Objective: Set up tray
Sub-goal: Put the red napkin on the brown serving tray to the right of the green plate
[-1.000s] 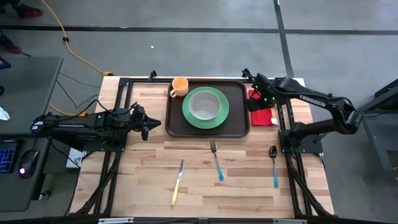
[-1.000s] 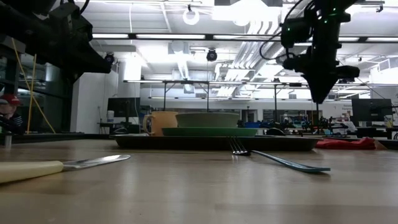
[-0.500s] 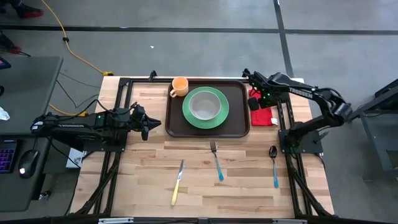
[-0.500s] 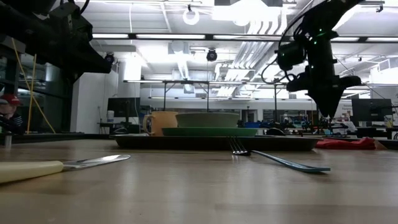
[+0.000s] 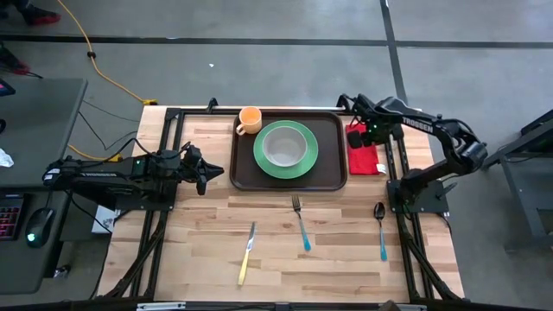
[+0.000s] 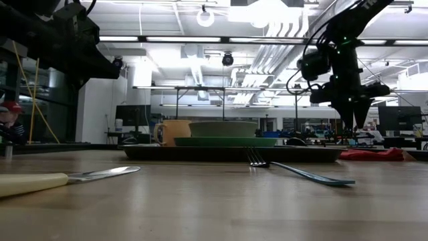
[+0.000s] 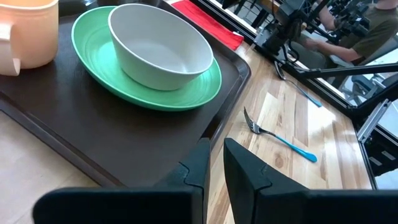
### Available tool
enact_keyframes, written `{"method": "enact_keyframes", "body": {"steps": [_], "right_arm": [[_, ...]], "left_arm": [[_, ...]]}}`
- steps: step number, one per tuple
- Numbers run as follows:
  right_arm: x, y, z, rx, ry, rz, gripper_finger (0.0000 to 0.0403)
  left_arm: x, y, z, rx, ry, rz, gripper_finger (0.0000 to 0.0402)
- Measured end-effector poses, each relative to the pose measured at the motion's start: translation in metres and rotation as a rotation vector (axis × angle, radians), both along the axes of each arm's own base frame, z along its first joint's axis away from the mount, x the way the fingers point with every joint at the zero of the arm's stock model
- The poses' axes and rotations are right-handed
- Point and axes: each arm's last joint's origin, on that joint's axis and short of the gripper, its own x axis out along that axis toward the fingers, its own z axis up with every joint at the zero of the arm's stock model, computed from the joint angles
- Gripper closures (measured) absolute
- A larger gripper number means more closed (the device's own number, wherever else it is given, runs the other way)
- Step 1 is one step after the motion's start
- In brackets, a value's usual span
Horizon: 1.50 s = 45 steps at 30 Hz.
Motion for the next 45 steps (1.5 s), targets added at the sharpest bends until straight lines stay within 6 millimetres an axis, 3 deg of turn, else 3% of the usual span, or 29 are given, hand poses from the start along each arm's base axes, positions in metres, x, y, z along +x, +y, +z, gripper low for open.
{"method": "enact_keyframes", "body": {"steps": [6,14,26,36,45], "right_arm": [[-0.007,-0.005,0.0,-0.009,0.01,-0.031,0.0294],[-0.023,0.002,-0.033,0.049,0.015,-0.074,0.0294],[-0.028,-0.001,-0.058,-0.012,-0.101,-0.086,0.0294],[-0.032,-0.005,-0.054,0.025,-0.15,-0.118,0.0295],[-0.033,-0.008,-0.051,-0.014,-0.088,-0.095,0.0295]], "left_arm": [[0.0,0.0,0.0,0.004,0.003,-0.001,0.0325],[0.0,0.0,0.0,0.005,0.003,0.0,0.0325],[0.0,0.0,0.0,0.002,0.001,0.005,0.0325],[0.0,0.0,0.0,-0.008,-0.002,0.009,0.0325],[0.0,0.0,0.0,-0.008,-0.003,0.008,0.0325]]}}
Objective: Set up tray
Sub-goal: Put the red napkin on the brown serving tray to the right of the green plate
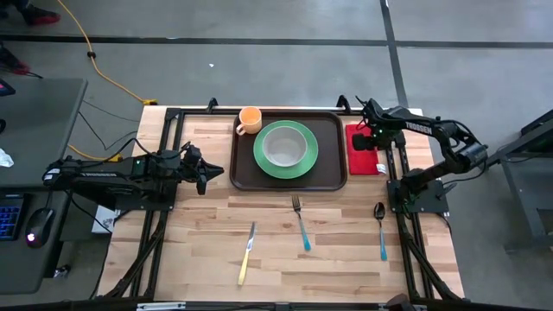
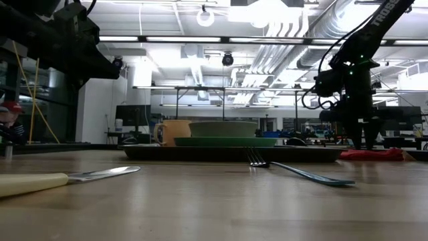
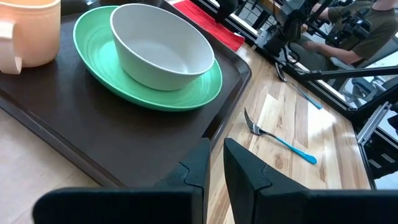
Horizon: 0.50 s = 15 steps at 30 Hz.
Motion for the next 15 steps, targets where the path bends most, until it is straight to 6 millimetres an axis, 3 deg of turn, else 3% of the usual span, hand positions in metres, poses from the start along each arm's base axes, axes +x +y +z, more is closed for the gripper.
{"method": "enact_keyframes", "body": {"steps": [15], "right_arm": [[-0.0074,-0.0063,-0.0039,-0.032,-0.028,-0.023,0.0295]], "left_arm": [[0.0,0.0,0.0,0.0,0.0,0.0,0.0325]]}}
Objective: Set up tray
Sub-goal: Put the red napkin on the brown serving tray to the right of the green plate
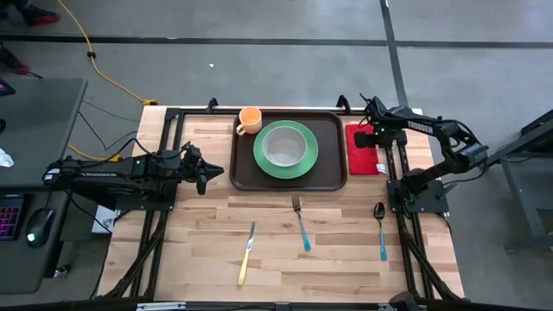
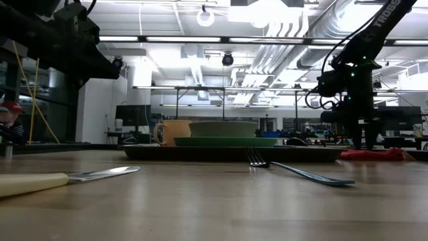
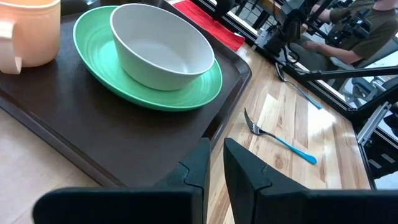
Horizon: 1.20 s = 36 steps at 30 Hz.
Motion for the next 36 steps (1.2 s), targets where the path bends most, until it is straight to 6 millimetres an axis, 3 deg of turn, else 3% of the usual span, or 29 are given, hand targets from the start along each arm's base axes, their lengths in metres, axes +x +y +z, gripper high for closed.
{"method": "enact_keyframes", "body": {"steps": [8,22,36], "right_arm": [[-0.005,0.01,-0.018,0.006,-0.007,-0.002,0.0295],[-0.003,0.007,-0.019,-0.026,-0.036,0.0,0.0298],[-0.003,0.006,-0.019,-0.044,-0.022,0.005,0.0398]], "left_arm": [[0.0,0.0,0.0,0.002,0.0,0.004,0.0325],[0.0,0.0,0.0,-0.006,-0.003,0.011,0.0325],[0.0,0.0,0.0,-0.005,-0.002,0.01,0.0325]]}}
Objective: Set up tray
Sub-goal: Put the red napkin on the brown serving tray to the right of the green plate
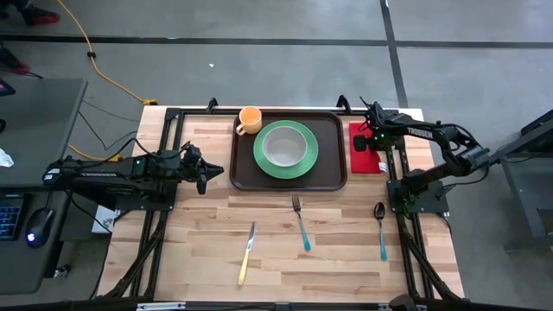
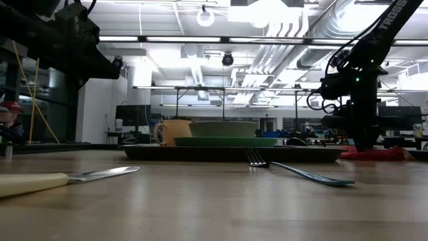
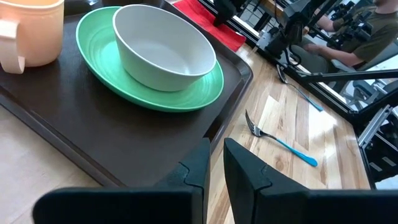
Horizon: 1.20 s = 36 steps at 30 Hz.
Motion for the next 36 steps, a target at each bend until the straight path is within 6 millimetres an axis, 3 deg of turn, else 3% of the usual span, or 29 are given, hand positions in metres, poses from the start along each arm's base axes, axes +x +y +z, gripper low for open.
{"method": "enact_keyframes", "body": {"steps": [16,36], "right_arm": [[0.001,0.001,0.002,0.014,-0.045,0.007,0.0401],[-0.008,0.019,0.044,-0.128,-0.169,-0.014,0.0403]], "left_arm": [[0.0,0.0,0.0,0.001,0.0,-0.001,0.0325],[0.0,0.0,0.0,0.0,-0.001,-0.004,0.0325]]}}
